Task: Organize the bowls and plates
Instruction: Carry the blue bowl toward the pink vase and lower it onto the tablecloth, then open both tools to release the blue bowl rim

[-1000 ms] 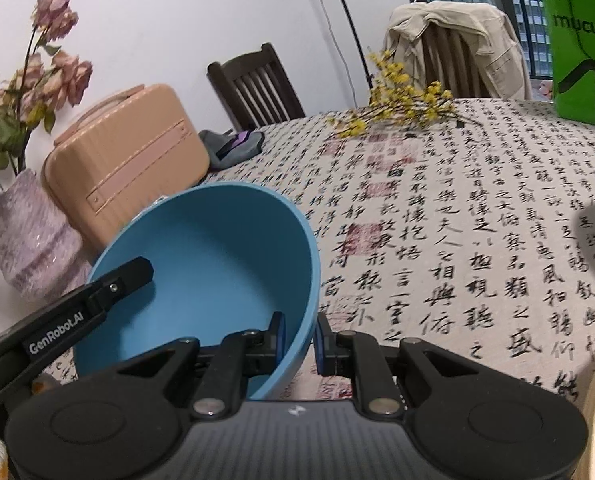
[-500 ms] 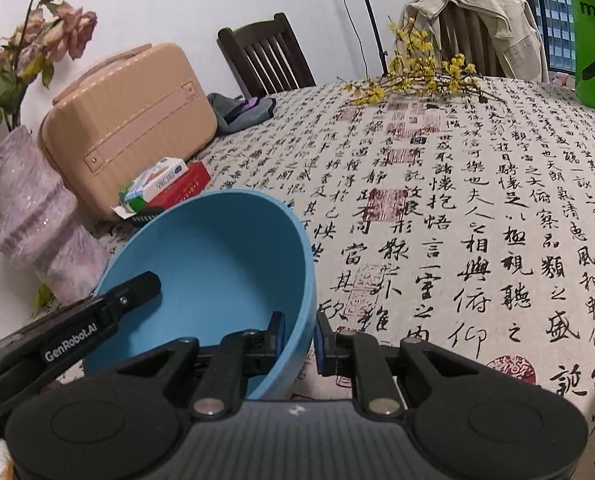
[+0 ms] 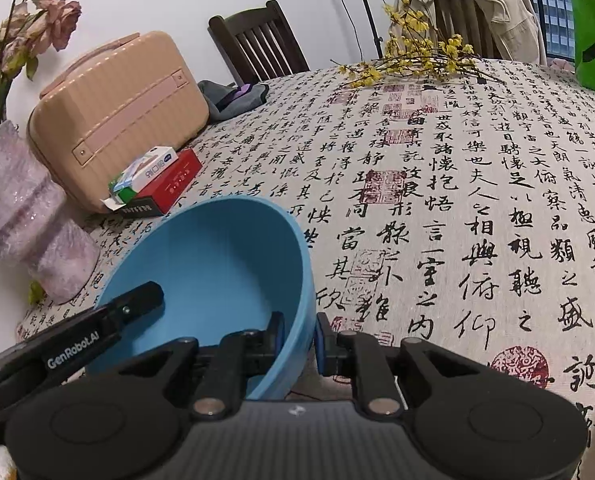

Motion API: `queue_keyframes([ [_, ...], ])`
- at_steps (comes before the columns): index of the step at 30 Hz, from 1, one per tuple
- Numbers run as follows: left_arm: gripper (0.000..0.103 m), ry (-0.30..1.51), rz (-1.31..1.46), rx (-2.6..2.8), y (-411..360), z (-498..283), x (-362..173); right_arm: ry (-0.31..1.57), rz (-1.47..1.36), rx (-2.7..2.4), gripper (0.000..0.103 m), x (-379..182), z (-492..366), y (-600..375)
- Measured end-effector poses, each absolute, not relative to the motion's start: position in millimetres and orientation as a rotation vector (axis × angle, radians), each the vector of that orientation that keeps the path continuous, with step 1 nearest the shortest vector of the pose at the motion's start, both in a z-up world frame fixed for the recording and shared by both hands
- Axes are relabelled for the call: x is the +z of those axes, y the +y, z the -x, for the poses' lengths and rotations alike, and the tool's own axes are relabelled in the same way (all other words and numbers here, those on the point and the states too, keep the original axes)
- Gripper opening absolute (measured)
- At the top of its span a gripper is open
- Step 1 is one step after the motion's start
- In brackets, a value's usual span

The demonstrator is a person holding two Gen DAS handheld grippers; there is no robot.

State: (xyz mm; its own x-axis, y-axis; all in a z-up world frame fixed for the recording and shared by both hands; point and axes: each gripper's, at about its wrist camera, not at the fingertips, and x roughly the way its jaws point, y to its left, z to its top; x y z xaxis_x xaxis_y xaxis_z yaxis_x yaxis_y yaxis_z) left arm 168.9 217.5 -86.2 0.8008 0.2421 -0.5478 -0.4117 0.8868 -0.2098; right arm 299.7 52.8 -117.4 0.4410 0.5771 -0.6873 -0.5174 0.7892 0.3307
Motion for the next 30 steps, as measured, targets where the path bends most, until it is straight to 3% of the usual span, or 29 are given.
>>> queue_keyframes([
  [9, 0.016, 0.528, 0.320, 0.358, 215, -171, -86, 0.906, -0.135, 0.693, 0.021, -120, -305, 46],
  [11, 0.018, 0.528, 0.322, 0.356, 215, -171, -84, 0.903, -0.155, 0.703, 0.030, -119, -305, 44],
  [15, 0.036, 0.509, 0.318, 0.358, 214, -169, -81, 0.862, -0.169, 0.723, 0.036, -112, -301, 40],
  [17, 0.040, 0.498, 0.311, 0.365, 213, -168, -78, 0.830, -0.168, 0.722, 0.047, -108, -298, 38],
  [20, 0.048, 0.485, 0.311, 0.368, 212, -166, -74, 0.791, -0.170, 0.722, 0.055, -102, -295, 32],
  [30, 0.083, 0.365, 0.232, 0.406, 197, -149, -57, 0.671, -0.145, 0.698, 0.069, -91, -286, 8],
])
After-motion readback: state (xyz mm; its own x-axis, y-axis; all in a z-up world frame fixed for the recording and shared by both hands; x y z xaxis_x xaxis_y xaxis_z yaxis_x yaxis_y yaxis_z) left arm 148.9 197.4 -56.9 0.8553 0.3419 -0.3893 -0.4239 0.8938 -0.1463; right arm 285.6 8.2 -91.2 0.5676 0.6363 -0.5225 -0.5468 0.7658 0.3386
